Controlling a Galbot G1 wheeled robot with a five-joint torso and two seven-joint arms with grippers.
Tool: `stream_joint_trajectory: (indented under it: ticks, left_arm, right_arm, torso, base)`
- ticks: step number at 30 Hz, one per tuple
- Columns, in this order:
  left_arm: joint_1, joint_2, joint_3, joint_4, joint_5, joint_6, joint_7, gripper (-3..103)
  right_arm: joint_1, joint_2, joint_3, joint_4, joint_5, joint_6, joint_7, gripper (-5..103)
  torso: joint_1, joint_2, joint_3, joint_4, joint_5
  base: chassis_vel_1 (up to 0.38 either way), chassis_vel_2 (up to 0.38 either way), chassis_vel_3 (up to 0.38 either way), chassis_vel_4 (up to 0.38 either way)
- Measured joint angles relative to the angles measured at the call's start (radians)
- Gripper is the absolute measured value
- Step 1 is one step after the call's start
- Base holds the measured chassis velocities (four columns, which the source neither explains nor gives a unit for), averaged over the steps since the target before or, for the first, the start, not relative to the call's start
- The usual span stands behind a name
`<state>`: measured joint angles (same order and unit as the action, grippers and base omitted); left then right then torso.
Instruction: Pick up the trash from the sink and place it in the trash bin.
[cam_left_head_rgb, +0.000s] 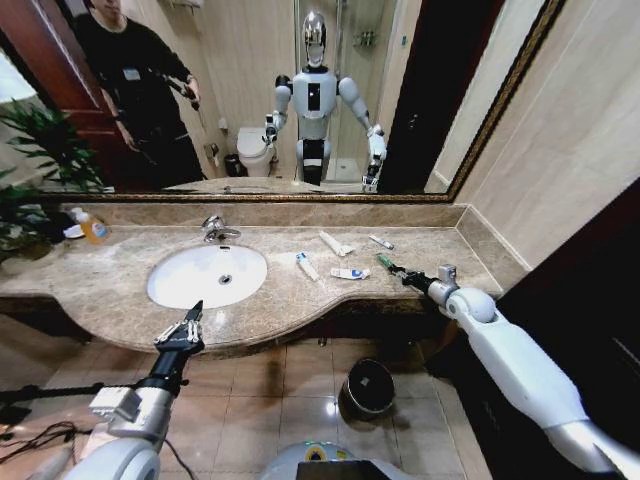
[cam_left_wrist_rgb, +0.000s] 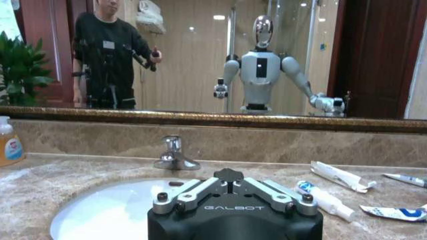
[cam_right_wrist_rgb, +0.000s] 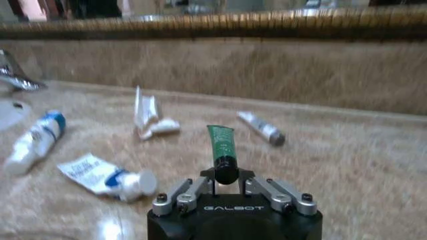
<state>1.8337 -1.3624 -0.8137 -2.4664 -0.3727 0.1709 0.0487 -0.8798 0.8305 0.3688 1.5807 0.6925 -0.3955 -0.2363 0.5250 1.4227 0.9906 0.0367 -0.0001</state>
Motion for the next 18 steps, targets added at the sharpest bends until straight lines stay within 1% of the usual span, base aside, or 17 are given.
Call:
stream_joint_trajectory:
  ticks: [3,4,5,8,10,12,14,15,17,18]
  left_arm:
    - [0.0,0.0,0.0,0.0,0.0,0.0,0.0,0]
    - [0.0,0.0,0.0,0.0,0.0,0.0,0.0,0]
    - [0.0,0.0,0.0,0.0,0.0,0.0,0.0,0]
    - [0.0,0.0,0.0,0.0,0.0,0.0,0.0,0]
    - [0.0,0.0,0.0,0.0,0.0,0.0,0.0,0]
    - [0.0,0.0,0.0,0.0,0.0,0.0,0.0,0]
    - [0.0,0.0,0.0,0.0,0.0,0.0,0.0,0]
    - [0.0,0.0,0.0,0.0,0.0,0.0,0.0,0]
    - [0.0,0.0,0.0,0.0,0.0,0.0,0.0,0]
    - [0.0,0.0,0.0,0.0,0.0,0.0,0.0,0]
  right_arm:
    - [-0.027,-0.001,0.025,0.068,0.04,0.044,0.058,20]
    - [-0.027,-0.001,0.025,0.068,0.04,0.044,0.058,20]
    - [-0.041,0.002,0.036,0.095,0.052,0.055,0.078,20]
    - [-0.103,0.013,0.08,0.181,0.062,0.09,0.127,20]
    - [-0.181,0.037,0.143,0.287,0.064,0.09,0.16,20]
    - [-0.201,0.045,0.157,0.312,0.064,0.087,0.165,20]
    - [-0.305,0.086,0.224,0.409,0.063,0.073,0.172,20]
    - [-0.305,0.086,0.224,0.409,0.063,0.073,0.172,20]
    - [-0.399,0.117,0.275,0.467,0.055,0.068,0.168,20]
    - [-0.472,0.141,0.315,0.501,0.044,0.07,0.159,20]
  torso:
    - [0.0,0.0,0.0,0.0,0.0001]
    - [0.0,0.0,0.0,0.0,0.0001]
    - [0.0,0.0,0.0,0.0002,0.0001]
    - [0.0,0.0,0.0,0.0001,0.0]
    - [0.0,0.0,0.0,0.0,0.0]
    - [0.0,0.0,0.0,0.0,-0.0003]
    - [0.0,0.0,0.0,0.0003,0.0001]
    - [0.0,0.0,0.0,0.0003,0.0001]
    - [0.0,0.0,0.0,0.0,0.0]
    - [0.0,0.0,0.0,-0.0001,0.0002]
  base:
    - [0.0,0.0,0.0,0.0]
    - [0.0,0.0,0.0,0.0]
    - [0.0,0.0,0.0,0.0]
    - [0.0,0.0,0.0,0.0]
    - [0.0,0.0,0.0,0.0]
    - [0.0,0.0,0.0,0.0]
    - [0.0,0.0,0.0,0.0]
    - [0.0,0.0,0.0,0.0]
    - [0.0,0.0,0.0,0.0]
    - [0.0,0.0,0.0,0.0]
